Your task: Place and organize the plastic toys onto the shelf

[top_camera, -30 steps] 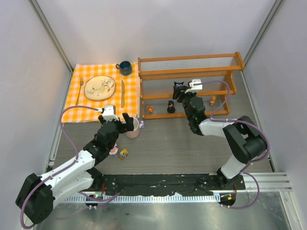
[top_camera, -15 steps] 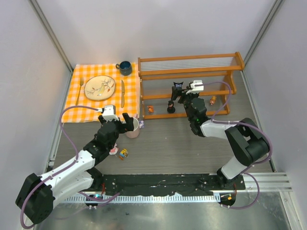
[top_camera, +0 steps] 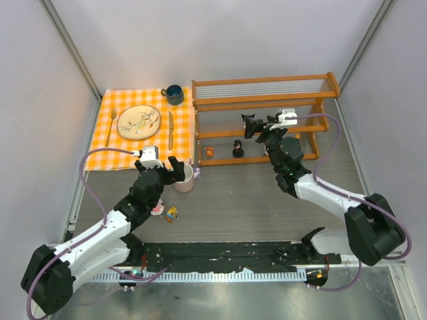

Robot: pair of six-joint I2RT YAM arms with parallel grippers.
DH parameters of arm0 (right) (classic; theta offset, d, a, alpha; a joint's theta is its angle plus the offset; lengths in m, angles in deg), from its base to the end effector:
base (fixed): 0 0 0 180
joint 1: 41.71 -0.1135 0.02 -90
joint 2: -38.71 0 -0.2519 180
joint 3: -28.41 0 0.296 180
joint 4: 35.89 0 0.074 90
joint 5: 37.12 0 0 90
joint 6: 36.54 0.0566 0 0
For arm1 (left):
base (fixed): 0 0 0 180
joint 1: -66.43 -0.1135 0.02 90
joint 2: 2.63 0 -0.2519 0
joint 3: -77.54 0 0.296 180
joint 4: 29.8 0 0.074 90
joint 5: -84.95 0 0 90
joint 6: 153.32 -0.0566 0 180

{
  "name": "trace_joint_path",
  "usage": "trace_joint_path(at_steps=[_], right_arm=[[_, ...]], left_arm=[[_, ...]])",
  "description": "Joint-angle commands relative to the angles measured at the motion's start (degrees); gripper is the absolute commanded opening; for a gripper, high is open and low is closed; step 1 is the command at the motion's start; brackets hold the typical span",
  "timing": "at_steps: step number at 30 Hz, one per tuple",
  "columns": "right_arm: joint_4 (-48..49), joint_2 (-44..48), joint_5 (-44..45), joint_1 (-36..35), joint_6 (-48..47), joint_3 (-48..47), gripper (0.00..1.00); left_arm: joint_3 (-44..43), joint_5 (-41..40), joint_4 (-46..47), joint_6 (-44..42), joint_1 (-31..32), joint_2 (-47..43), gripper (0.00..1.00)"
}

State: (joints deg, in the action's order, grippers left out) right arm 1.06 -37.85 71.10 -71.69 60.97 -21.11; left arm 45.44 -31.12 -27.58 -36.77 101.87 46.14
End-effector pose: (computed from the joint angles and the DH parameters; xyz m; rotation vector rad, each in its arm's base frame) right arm 0.3128 0.1600 0.2459 -0.0107 1.4141 0.3202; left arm 0.2250 -0.1296 0.1869 -0.1807 1.8021 -0.3577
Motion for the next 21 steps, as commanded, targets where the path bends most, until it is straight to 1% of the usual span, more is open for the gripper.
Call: trace_joint_path(at_steps=[1,2,3,6,7,9,10,11,12,13,15,16,19,21], right_arm=[[-6.71,6.49,-1.69,-0.08,0.31,1.70,0.86],[-10.55,7.46,-1.87,-0.17,0.40,1.53,0.86],[-12.59,8.34,-1.70,-0.08,0.49,1.44,0.87],[-19.53,13.00,-2.74,-0.08,1.80,1.96,0.87],[-23.21,14.05,-3.71,-0.08,2.50,2.14,0.87],[-27.35,17.30,-4.94,-0.08,5.22,2.49,0.86],[-31.20,18.36,-6.34,-0.08,6.11,2.67,0.86],[-32.81,20.81,-6.87,-0.17,7.25,3.28,0.85],[-34.30,21.79,-7.23,-0.17,9.61,3.72,0.85],[-37.01,22.84,-8.36,-0.43,11.02,4.07,0.85],[-39.49,24.86,-10.04,-0.61,15.14,5.13,0.84],[-41.59,25.05,-10.91,-0.87,16.47,5.30,0.84],[-43.98,23.12,-13.73,-2.62,22.35,5.31,0.84],[-43.90,20.84,-13.74,-6.04,25.09,4.43,0.82]], left_arm=[[0.19,-3.11,3.05,-1.05,-0.37,-3.24,1.00],[-0.07,-4.16,1.92,-1.06,-0.37,-3.86,1.00],[-0.51,-6.35,1.47,-1.06,-0.37,-4.82,1.00],[-1.13,-8.91,-0.55,-0.36,-0.46,-8.25,1.00],[-1.39,-9.53,-2.47,0.17,-0.37,-9.47,1.00],[-2.62,-10.75,-5.20,2.98,-0.37,-10.36,1.00],[-3.15,-11.28,-6.95,4.12,-0.37,-10.71,1.00],[-4.20,-12.07,-11.41,7.52,-0.37,-11.33,1.00],[-4.64,-13.73,-13.63,9.04,-0.37,-11.77,1.00],[-4.99,-14.18,-17.91,10.44,-0.46,-12.21,1.00],[-5.70,-14.72,-21.02,12.73,-0.37,-13.79,1.00],[-5.87,-15.06,-23.55,13.18,-0.37,-14.40,1.00],[-5.44,-15.33,-26.21,13.53,-0.37,-17.21,1.00],[-4.56,-15.68,-27.18,13.62,-0.37,-19.32,1.00]])
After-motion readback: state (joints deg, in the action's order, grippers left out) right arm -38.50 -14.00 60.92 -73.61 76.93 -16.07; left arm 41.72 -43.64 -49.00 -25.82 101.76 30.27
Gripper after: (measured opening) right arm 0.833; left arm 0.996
